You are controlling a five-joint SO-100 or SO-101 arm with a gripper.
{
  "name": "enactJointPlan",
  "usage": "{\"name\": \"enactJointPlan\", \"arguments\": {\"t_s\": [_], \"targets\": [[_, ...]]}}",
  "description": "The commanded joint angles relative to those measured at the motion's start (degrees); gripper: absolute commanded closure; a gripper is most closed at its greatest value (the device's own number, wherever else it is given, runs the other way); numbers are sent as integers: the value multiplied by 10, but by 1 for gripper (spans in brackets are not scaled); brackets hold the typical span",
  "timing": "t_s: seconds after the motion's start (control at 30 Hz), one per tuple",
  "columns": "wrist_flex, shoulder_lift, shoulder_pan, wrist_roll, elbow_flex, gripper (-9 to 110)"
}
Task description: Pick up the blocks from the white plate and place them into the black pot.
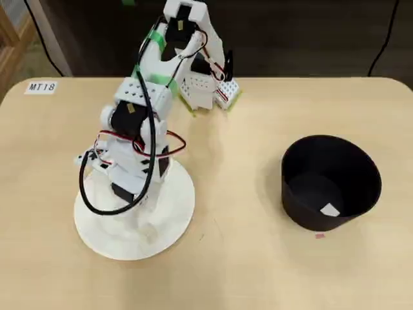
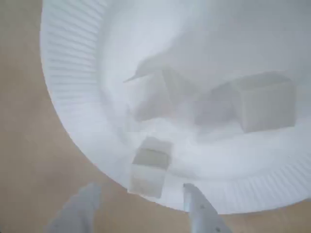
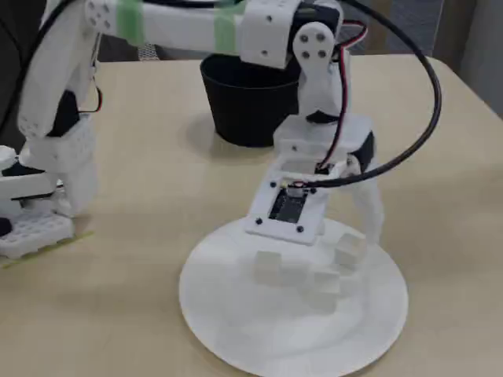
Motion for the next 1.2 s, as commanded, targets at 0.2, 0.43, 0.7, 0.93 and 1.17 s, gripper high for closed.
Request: {"name": "enactJointPlan", "arguments": {"t_s": [0.2, 0.43, 0.7, 0.93, 1.17], "targets": [[14, -21, -5, -9, -33, 73], [20, -56, -8, -11, -73, 73], [33, -75, -25, -9, -98, 75], [31, -83, -34, 4, -98, 82], [28, -106, -22, 20, -116, 98]]}}
